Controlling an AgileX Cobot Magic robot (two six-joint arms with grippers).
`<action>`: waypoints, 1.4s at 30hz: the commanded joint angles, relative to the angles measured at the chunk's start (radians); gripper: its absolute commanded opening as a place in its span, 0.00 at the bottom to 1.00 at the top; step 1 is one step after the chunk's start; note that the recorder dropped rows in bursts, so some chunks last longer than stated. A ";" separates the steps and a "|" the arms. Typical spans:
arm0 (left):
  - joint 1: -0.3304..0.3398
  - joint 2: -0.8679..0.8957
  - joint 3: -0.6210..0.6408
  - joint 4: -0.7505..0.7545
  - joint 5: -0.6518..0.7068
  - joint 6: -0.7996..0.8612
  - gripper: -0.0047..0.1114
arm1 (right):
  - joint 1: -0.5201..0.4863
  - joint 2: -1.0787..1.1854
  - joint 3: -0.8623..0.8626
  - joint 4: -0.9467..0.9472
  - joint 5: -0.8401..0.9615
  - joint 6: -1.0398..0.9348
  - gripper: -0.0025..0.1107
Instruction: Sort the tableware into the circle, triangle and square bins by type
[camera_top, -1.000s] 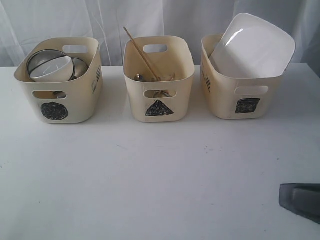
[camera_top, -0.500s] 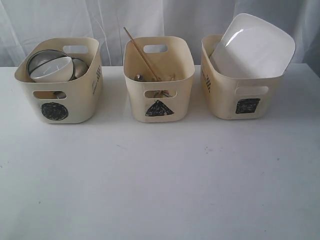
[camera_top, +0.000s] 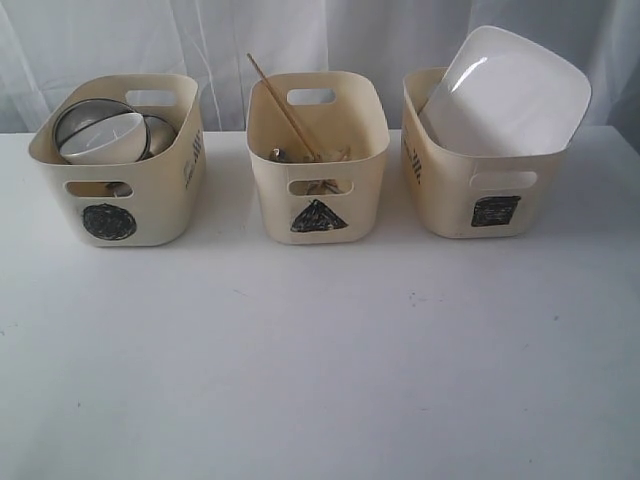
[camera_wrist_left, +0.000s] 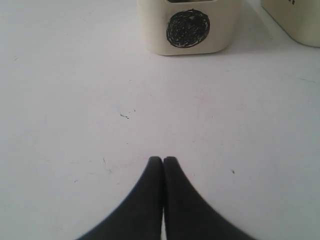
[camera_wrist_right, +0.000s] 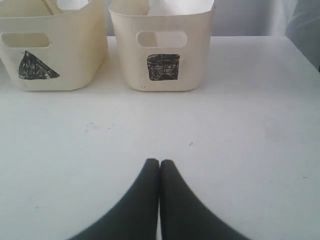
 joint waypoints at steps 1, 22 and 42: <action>-0.006 -0.004 0.003 -0.008 0.000 -0.002 0.04 | 0.017 -0.006 0.004 -0.005 -0.014 0.002 0.02; -0.006 -0.004 0.003 -0.008 0.000 -0.002 0.04 | 0.017 -0.006 0.004 -0.005 -0.020 -0.013 0.02; -0.016 -0.004 0.003 -0.008 -0.001 -0.002 0.04 | 0.017 -0.006 0.004 -0.057 -0.014 -0.128 0.02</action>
